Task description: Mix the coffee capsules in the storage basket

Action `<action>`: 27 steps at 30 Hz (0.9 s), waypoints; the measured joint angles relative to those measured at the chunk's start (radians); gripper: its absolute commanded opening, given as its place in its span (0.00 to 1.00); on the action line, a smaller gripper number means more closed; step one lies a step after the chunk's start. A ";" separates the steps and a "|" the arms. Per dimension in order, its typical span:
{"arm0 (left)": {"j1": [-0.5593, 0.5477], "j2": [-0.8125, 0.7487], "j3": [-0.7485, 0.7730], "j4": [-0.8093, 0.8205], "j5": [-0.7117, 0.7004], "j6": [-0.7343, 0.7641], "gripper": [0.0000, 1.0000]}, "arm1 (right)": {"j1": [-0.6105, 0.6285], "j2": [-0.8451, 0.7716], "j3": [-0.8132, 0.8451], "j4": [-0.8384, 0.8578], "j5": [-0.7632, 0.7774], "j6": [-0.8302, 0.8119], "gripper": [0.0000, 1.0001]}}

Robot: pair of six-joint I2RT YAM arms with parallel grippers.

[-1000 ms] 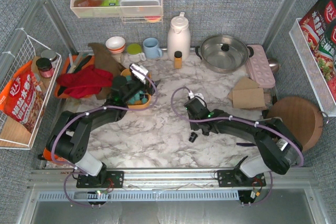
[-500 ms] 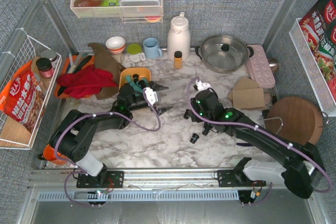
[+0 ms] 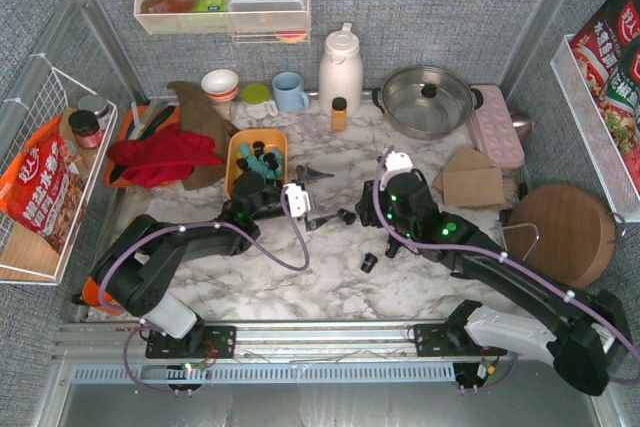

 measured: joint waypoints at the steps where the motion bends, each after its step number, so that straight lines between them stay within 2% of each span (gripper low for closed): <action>1: 0.002 -0.013 -0.002 0.002 -0.043 0.002 0.99 | -0.003 0.036 0.016 -0.006 0.000 -0.016 0.58; 4: 0.005 -0.036 -0.018 0.035 -0.191 0.002 0.99 | -0.016 0.156 0.060 -0.007 -0.024 -0.087 0.63; 9: 0.007 -0.032 -0.065 0.143 -0.415 -0.028 0.99 | -0.048 0.375 0.195 -0.086 -0.098 -0.235 0.62; 14: 0.007 -0.024 -0.106 0.266 -0.568 -0.059 0.99 | -0.060 0.546 0.335 -0.151 -0.175 -0.338 0.60; 22: 0.007 -0.037 -0.114 0.346 -0.688 -0.062 0.99 | -0.061 0.740 0.424 -0.217 -0.234 -0.381 0.54; 27: 0.008 -0.037 -0.114 0.353 -0.710 -0.062 0.99 | -0.063 0.822 0.467 -0.246 -0.232 -0.394 0.39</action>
